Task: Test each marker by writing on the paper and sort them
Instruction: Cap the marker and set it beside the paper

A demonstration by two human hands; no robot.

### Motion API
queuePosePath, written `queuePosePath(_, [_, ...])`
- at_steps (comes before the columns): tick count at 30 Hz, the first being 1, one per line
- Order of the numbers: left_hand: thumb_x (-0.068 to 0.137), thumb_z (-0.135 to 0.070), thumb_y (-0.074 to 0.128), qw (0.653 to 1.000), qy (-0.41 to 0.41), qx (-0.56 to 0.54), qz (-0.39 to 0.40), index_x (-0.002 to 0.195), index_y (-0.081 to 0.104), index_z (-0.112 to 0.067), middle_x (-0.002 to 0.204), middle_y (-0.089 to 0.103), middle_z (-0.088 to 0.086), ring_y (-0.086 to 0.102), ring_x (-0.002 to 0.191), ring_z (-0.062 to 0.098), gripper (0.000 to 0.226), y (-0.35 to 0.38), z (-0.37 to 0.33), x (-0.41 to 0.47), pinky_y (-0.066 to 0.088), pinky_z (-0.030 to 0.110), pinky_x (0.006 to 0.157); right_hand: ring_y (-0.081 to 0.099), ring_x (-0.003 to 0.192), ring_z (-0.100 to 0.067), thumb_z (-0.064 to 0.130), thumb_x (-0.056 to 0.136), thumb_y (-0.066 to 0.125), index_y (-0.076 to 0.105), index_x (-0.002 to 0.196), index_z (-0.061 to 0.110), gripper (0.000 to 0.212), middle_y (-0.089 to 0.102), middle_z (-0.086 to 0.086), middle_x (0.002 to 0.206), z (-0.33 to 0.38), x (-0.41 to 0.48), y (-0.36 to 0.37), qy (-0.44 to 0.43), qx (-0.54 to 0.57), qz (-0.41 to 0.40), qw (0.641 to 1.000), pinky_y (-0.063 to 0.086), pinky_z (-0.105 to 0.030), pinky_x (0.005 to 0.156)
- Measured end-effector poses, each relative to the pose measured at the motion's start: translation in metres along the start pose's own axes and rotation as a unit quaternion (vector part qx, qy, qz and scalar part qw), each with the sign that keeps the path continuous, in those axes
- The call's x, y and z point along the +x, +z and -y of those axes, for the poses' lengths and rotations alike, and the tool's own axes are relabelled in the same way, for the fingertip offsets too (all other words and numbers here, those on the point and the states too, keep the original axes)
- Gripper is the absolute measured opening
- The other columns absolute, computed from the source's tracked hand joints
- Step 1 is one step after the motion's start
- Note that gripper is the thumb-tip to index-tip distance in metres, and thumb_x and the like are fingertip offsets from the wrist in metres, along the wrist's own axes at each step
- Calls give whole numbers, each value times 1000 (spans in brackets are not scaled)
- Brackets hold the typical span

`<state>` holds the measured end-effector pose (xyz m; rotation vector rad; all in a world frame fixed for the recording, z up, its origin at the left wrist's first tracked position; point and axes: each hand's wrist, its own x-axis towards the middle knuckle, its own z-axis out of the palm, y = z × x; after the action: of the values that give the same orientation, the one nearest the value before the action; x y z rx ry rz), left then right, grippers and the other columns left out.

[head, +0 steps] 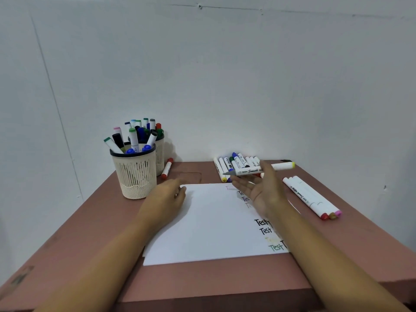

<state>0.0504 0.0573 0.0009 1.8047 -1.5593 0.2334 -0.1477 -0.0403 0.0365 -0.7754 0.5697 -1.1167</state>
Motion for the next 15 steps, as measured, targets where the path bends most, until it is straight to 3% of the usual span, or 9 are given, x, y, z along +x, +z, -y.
queuePosePath(2, [94,-15,51,999,3,6,32,119,62,-9,101,61,3,59,96,21,28,3,6,1,43,28,80,70,60,-33,24,100,44,53,117,-3,33,63,-31,98,5,5,-4,7,5,-2,1000,57,-35,49])
queuePosePath(4, [96,-18,49,997,-2,16,80,123,61,-12,125,55,2,54,114,18,30,6,9,1,39,24,92,70,57,-30,18,99,46,55,104,1,19,63,-27,90,10,9,-5,-4,-15,-7,1000,59,-35,51])
queuePosePath(6, [96,-21,47,993,-13,17,115,123,60,-17,134,50,-3,48,121,14,30,9,12,2,33,20,95,65,53,-22,6,96,50,53,85,6,11,58,-18,75,13,15,-3,-35,-58,-9,998,57,-28,52])
queuePosePath(10, [97,-28,43,989,-28,33,141,124,57,-22,130,53,-10,49,118,12,31,9,12,4,35,22,94,46,55,-13,-8,86,54,52,80,4,14,46,-9,65,2,33,-3,-82,-208,-17,974,43,-18,43])
queuePosePath(15, [95,-35,39,986,-25,53,155,110,59,-10,113,61,-2,53,104,15,35,7,10,2,40,30,90,44,48,-15,5,88,59,54,75,4,13,54,-8,62,-20,37,-12,-113,-357,-38,926,39,-21,41])
